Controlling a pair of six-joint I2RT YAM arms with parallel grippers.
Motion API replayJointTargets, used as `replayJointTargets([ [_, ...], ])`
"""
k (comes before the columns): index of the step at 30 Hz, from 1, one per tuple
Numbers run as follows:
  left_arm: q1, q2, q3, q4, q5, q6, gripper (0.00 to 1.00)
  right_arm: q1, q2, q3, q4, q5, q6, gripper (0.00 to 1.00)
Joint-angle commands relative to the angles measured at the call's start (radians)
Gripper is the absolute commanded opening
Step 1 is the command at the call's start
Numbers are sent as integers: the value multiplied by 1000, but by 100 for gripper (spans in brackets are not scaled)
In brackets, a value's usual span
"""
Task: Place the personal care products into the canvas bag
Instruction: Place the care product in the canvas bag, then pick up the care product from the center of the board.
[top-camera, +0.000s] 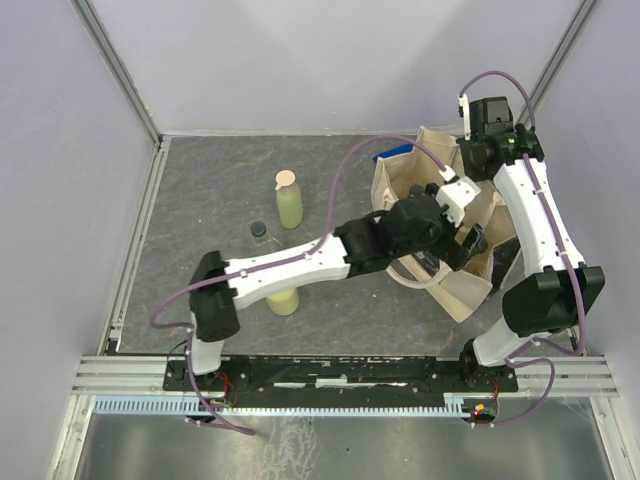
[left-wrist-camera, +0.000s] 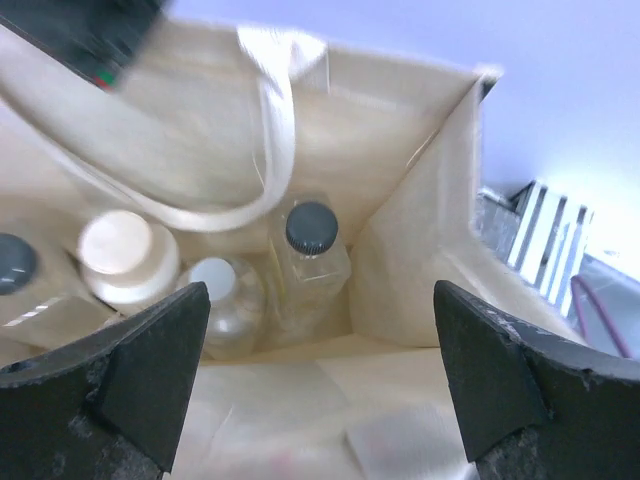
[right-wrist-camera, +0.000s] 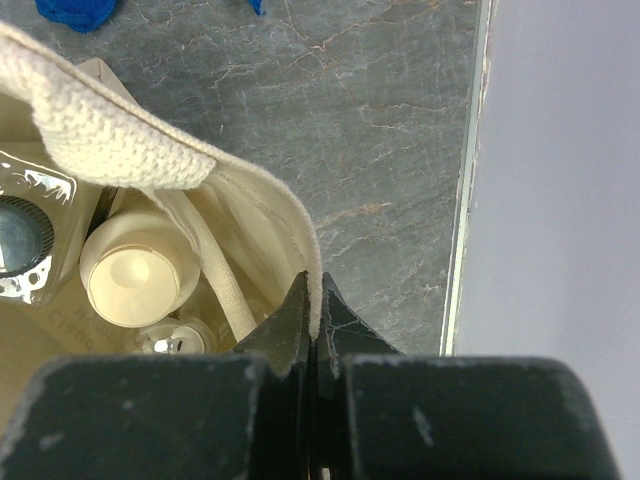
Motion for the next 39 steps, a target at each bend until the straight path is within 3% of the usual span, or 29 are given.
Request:
replayJointTargets([
  [1,-3,-169,32,-46,-96,74,98,-14,-31,12,45,15,-9,0],
  [8,81,-241,85,-204,-185,28,99,-15,-31,4,46,10,-7,0],
  [12,227,-222,197,-423,-190,-69,99,-17,-42,3,45,7,-6,0],
  [22,544,-246,149,-633,-272,-120,100,-20,-38,1,44,4,-6,0],
  [39,753,-99,27,-672,-190,-78,99,-25,3,8,39,-7,-6,0],
])
